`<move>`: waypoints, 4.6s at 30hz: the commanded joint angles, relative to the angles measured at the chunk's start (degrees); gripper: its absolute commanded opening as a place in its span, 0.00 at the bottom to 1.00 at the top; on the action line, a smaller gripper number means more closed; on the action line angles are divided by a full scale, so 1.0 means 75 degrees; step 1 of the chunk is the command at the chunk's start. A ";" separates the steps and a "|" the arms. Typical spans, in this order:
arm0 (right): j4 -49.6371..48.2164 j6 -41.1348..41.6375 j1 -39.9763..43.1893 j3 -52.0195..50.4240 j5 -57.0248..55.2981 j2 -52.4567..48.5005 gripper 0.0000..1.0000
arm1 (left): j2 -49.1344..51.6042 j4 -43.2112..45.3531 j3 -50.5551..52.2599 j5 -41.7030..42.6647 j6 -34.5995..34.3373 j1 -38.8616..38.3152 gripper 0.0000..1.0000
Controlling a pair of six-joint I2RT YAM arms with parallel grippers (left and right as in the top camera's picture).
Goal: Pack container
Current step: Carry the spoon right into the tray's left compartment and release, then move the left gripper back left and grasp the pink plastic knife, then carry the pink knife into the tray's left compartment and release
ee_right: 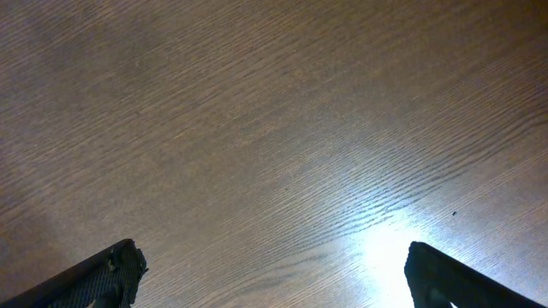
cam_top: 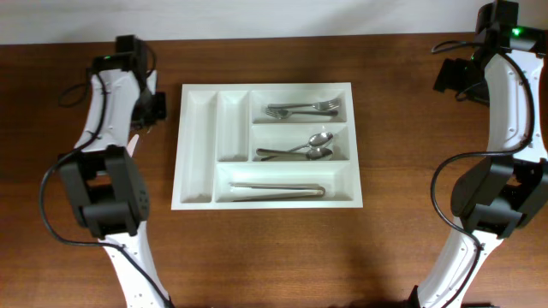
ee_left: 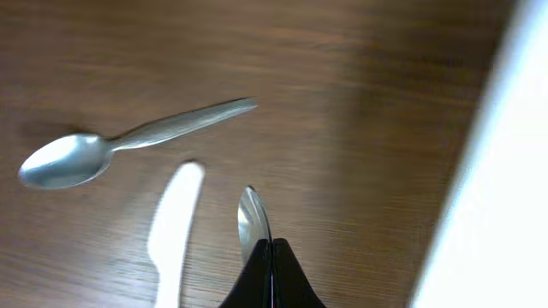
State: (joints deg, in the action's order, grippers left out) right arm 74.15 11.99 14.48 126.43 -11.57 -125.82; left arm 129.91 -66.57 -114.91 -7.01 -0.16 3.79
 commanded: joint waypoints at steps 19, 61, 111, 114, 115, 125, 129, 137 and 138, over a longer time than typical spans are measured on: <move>-0.0003 0.0006 -0.0020 0.0029 -0.0122 -0.0032 0.99 | 0.0038 0.0076 -0.0793 0.0428 -0.1690 -0.1443 0.11; -0.0003 0.0006 -0.0020 0.0029 -0.0122 -0.0032 1.00 | 0.0035 -0.1058 0.0545 -0.0259 0.0382 0.0743 0.40; -0.0003 0.0006 -0.0020 0.0029 -0.0122 -0.0032 0.99 | 0.0050 -0.1431 -0.1384 0.1693 0.0959 0.1408 0.02; -0.0003 0.0006 -0.0020 0.0029 -0.0122 -0.0032 0.99 | 0.0050 -0.1559 -0.1883 0.2174 0.0784 0.0988 0.02; -0.0003 0.0006 -0.0020 0.0029 -0.0122 -0.0032 0.99 | 0.0050 -0.1545 -0.1929 0.2183 0.0592 0.0839 0.02; -0.0003 0.0003 -0.0020 0.0029 -0.0122 -0.0032 0.99 | 0.0052 -0.0076 -0.1941 0.2270 -0.0906 -0.1381 0.02; -0.0003 0.0003 -0.0020 0.0029 -0.0122 -0.0032 0.99 | 0.0076 0.0484 -0.1935 0.1571 -0.1498 -0.2046 0.02; -0.0006 0.0006 -0.0020 0.0029 -0.0122 -0.0032 0.99 | 0.0583 0.0017 -0.1935 0.1384 -0.1833 -0.2285 0.02; -0.0003 0.0006 -0.0020 0.0029 -0.0122 -0.0032 0.99 | 0.0659 -0.0090 -0.1935 0.1387 -0.1836 -0.2285 0.02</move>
State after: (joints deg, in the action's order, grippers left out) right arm 74.15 11.94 14.48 126.43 -11.57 -125.82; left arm 131.35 -65.39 -128.60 4.91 -12.01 -13.82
